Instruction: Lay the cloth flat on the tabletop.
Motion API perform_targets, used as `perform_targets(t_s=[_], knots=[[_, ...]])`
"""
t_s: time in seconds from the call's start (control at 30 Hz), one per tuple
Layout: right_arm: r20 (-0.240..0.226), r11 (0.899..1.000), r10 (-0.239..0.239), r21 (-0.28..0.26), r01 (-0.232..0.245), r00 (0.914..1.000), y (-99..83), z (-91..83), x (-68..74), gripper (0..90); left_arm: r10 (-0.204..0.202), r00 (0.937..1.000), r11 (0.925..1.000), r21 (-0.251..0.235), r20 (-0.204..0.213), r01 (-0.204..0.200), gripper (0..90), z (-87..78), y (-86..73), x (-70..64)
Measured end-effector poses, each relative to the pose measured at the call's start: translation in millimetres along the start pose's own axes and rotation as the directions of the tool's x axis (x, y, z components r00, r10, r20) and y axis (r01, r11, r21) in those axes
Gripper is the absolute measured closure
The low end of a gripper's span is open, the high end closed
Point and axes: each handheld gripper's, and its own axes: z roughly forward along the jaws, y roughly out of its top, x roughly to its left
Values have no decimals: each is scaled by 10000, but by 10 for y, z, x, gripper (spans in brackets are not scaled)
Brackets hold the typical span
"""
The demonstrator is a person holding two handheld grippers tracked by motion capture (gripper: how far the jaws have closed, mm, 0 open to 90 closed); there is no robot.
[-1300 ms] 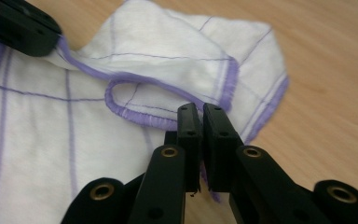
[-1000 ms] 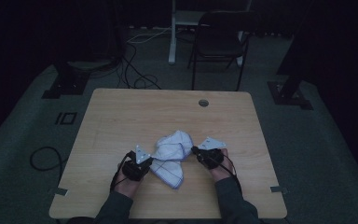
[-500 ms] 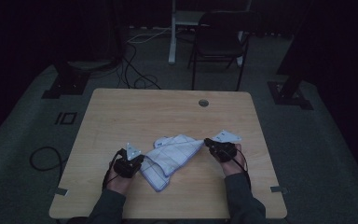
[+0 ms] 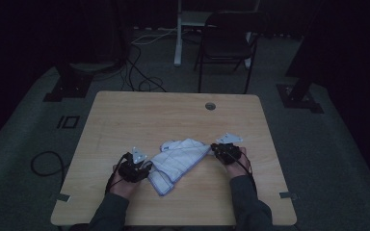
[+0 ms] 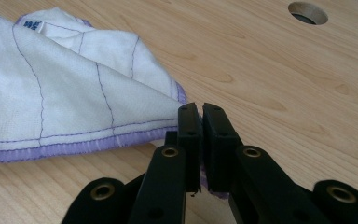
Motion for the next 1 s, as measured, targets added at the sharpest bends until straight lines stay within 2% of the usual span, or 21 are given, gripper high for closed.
perform_targets(t_s=[0.07, 0.17, 0.3, 0.53, 0.63, 0.8, 1.0], knots=[[-4, 10000, 2, 11, -2, 10000, 1, 5, 0, 871, 249, 9997, 9997, -14, 16, -249, 577, -35, -4, -49], [-6, 10000, -9, 7, 9, 10000, 1, 3, 2, 869, 319, 9995, 9993, -181, 88, -317, 571, -100, -10, -92], [-19, 10000, -3, 23, 3, 10000, -2, 5, -3, 868, 400, 9985, 9978, -536, 382, -380, 571, -192, 15, -154], [-103, 9999, -56, 105, 57, 9999, -11, 16, 8, 865, 874, 9923, 9934, -819, 880, -802, 573, -208, 104, -315], [-131, 9999, -31, 128, 33, 9999, -20, 18, 9, 865, 1320, 9839, 9896, -734, 1205, -1238, 572, -126, 149, -460], [-172, 9999, -22, 144, 24, 9998, -35, 22, 7, 864, 1835, 9700, 9824, -636, 1598, -1754, 557, -13, 181, -640], [-236, 9999, -38, 156, 42, 9997, -48, 20, 8, 864, 2256, 9622, 9742, -265, 1525, -2242, 512, 138, 181, -784]])
